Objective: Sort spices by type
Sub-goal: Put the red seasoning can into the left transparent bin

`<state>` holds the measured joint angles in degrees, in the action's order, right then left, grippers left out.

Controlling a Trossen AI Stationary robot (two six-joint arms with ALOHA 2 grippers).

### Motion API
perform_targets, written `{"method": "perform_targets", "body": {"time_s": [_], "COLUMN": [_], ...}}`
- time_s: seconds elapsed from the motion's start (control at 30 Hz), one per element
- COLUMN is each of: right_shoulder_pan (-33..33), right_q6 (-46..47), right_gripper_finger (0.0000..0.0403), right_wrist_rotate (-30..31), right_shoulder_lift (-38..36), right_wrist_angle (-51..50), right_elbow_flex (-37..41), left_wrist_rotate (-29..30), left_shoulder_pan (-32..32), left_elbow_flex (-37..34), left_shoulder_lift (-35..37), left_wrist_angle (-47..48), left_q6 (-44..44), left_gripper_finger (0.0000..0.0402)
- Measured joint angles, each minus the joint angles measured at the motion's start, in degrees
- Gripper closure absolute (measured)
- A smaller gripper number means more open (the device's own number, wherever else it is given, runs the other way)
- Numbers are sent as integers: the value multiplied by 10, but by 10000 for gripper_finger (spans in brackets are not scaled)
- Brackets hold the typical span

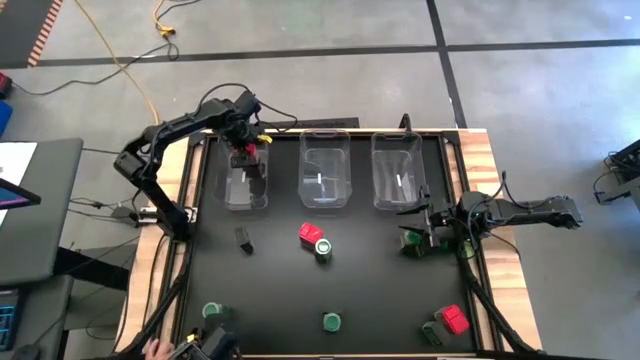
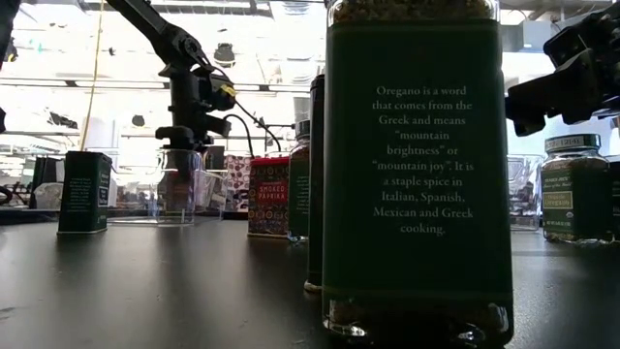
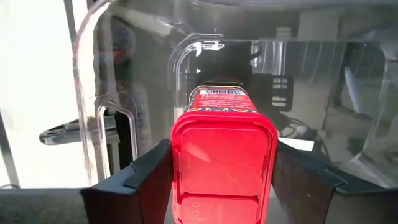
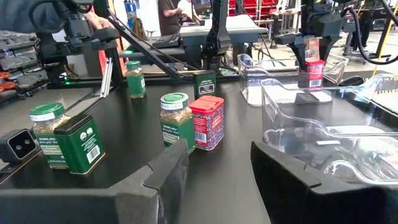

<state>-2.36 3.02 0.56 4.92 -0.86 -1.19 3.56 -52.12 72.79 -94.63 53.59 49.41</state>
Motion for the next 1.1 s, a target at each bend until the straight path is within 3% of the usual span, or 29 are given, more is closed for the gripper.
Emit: {"method": "perform_targets", "body": {"time_s": [1.1], "right_shoulder_pan": [0], "right_q6": [0], "right_gripper_finger": [196], "right_wrist_rotate": [0], "right_shoulder_lift": [0], "right_wrist_angle": [0], "right_elbow_flex": [0], "left_wrist_rotate": [27], "left_shoulder_pan": [0], "left_elbow_flex": [0], "left_shoulder_lift": [0], "left_wrist_angle": [-10], "left_q6": [-5], "left_gripper_finger": [167]}}
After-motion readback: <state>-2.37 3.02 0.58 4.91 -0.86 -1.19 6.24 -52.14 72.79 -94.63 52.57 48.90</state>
